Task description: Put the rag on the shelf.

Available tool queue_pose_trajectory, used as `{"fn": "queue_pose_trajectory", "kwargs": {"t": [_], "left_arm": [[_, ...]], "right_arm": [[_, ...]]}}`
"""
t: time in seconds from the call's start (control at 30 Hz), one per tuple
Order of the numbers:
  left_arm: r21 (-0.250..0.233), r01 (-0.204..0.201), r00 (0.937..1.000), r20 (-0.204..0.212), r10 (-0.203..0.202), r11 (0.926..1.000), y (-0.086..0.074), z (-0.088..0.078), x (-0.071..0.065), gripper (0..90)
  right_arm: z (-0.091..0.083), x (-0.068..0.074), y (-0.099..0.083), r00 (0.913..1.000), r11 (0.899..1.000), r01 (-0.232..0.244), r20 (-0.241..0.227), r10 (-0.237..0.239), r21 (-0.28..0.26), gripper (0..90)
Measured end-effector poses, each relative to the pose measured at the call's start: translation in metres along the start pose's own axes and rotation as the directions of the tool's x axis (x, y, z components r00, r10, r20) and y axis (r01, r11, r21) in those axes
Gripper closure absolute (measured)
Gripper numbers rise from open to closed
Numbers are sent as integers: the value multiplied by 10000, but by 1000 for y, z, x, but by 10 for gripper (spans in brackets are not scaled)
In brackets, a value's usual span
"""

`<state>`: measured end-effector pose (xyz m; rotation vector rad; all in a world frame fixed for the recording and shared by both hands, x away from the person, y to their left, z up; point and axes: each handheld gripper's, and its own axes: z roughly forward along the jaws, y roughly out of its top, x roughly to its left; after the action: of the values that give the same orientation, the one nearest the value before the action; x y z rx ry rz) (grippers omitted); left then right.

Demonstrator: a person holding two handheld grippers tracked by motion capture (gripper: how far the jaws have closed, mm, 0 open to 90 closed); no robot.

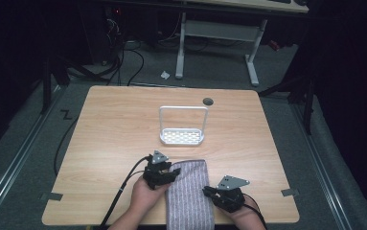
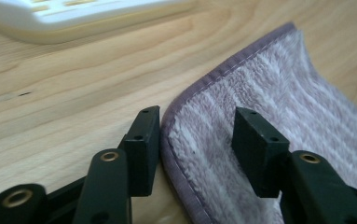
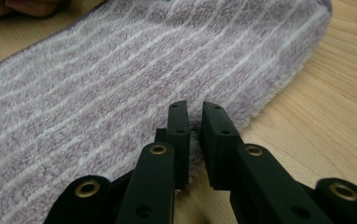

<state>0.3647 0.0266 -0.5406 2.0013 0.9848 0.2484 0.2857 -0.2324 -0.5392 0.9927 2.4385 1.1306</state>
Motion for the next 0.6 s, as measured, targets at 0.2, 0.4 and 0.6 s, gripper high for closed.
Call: {"fn": "queue_pose_trajectory", "kwargs": {"t": [0.2,0.4,0.6], "left_arm": [[163,-730,9960,-513,738,9972,-6,0,-27,573],[149,-1180,9915,-531,1186,9929,-13,-4,-38,758],[-212,65,9998,-184,-69,9998,-13,-10,-23,790]], "right_arm": [[0,1,1,10000,10000,49,39,-50,50,817],[0,1,0,10000,10000,26,53,-26,18,815],[-1,3,0,9999,10000,-6,127,5,31,815]]}}
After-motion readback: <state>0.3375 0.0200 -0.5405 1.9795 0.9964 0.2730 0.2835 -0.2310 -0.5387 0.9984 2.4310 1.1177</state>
